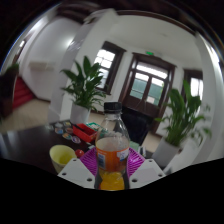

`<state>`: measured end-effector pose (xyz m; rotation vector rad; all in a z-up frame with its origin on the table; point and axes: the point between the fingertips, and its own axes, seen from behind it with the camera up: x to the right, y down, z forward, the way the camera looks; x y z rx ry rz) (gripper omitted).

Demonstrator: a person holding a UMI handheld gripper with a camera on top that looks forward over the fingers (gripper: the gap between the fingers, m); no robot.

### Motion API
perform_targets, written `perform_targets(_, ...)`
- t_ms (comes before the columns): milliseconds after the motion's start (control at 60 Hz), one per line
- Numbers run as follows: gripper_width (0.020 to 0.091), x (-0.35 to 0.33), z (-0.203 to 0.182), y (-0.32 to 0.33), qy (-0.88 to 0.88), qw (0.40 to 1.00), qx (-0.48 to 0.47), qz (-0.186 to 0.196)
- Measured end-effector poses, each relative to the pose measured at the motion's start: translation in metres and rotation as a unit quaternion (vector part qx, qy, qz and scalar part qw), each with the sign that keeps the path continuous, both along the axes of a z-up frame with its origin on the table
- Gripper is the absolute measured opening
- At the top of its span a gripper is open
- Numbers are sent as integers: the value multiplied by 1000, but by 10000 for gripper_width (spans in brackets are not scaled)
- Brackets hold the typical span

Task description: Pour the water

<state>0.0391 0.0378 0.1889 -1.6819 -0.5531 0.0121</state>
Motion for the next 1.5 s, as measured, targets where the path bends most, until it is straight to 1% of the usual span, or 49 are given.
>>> perform_targets(83,338,3,-11,1,106,994,-36,10)
perform_targets(100,337,-6,-13,-2,118,992,-40,7)
perform_targets(150,339,3,-24,4,151,987,-48,14)
perform_targets(300,336,3,-45,8,148,988,-32,15)
perform_targets(350,357,4,-54,10,147,989,-31,14)
perform_targets(367,385,5,-55,9,149,988,-29,14)
perform_targets(383,351,4,-52,10,154,988,-17,16)
perform_targets(500,351,12,-51,4,168,986,-15,9)
perform_targets(550,365,11,-51,4,168,986,-10,10)
perform_targets(617,430,12,-51,3,170,985,-11,7)
perform_targets(700,485,11,-52,2,165,986,-13,9)
perform_targets(733,518,11,-55,0,163,986,-20,6)
perform_targets(750,588,12,-56,-1,164,986,-26,2)
perform_targets(767,590,13,-58,-2,165,986,-32,-3)
perform_targets(783,669,15,-60,-3,165,986,-37,-6)
perform_targets(800,715,15,-62,-5,165,985,-42,-10)
perform_targets(817,740,16,-63,-7,166,985,-45,-11)
perform_targets(833,782,16,-64,-9,167,985,-46,-12)
perform_targets(850,782,17,-64,-12,168,985,-47,-13)
perform_targets(867,801,19,-66,-15,168,985,-49,-13)
perform_targets(917,823,22,-67,-27,170,984,-52,-20)
perform_targets(967,821,29,-70,-41,171,983,-56,-31)
perform_targets(1083,823,50,-76,-75,171,980,-68,-73)
perform_targets(1167,825,64,-73,-96,176,977,-65,-104)
perform_targets(1250,824,69,-63,-113,180,976,-52,-112)
perform_targets(1317,827,71,-61,-125,177,977,-46,-110)
perform_targets(1500,825,90,-50,-141,176,975,-33,-131)
